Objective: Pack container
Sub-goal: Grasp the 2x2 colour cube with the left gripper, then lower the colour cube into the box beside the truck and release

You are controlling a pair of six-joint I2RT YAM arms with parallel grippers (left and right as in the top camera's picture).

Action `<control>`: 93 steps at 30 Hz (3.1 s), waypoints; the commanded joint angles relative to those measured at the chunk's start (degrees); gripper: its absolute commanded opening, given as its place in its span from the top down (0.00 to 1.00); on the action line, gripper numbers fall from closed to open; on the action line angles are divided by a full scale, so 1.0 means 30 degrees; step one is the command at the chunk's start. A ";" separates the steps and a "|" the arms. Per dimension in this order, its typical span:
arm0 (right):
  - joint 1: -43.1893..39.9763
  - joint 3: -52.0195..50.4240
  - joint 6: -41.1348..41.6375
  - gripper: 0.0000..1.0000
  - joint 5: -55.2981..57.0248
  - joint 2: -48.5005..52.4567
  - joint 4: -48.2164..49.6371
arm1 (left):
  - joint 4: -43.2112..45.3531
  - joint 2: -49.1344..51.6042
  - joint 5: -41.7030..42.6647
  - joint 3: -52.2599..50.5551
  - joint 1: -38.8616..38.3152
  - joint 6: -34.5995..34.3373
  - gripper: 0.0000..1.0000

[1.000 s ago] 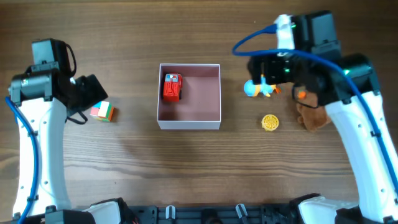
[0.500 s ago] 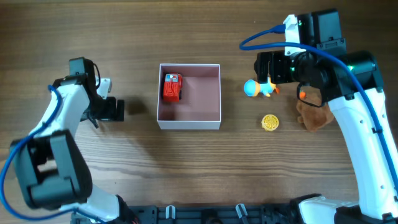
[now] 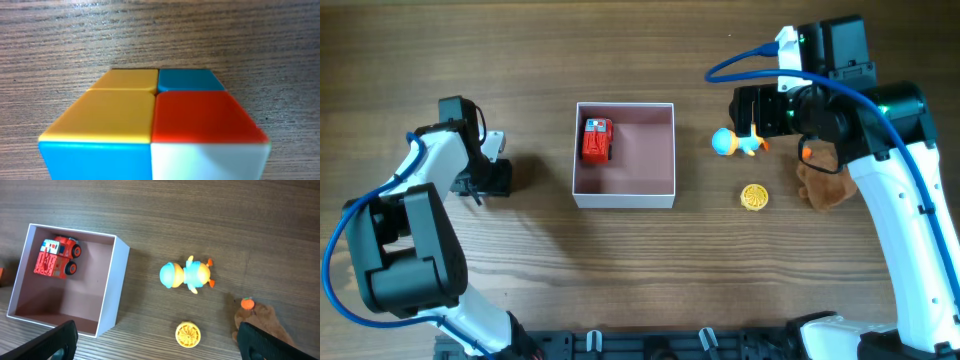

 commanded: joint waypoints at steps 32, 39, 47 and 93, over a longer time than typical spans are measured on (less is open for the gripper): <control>-0.0029 -0.0036 -0.0138 0.00 0.0051 0.0219 -0.0372 | 0.1180 -0.0029 0.1086 -0.0022 0.0423 -0.2382 0.72; -0.0029 -0.0036 -0.0284 0.00 0.0066 0.0219 -0.0313 | -0.1479 -0.2572 0.1166 0.2142 0.0124 -0.2528 0.92; -0.0066 -0.0029 -0.0036 0.00 0.1821 0.0102 -0.0357 | -0.3402 -0.8626 0.1173 0.4707 -0.4750 -0.5224 0.96; -0.4488 -0.0022 0.1370 0.00 0.1042 -0.1734 -0.1668 | 0.3730 0.2084 0.1166 0.4736 -1.3347 -0.9435 0.30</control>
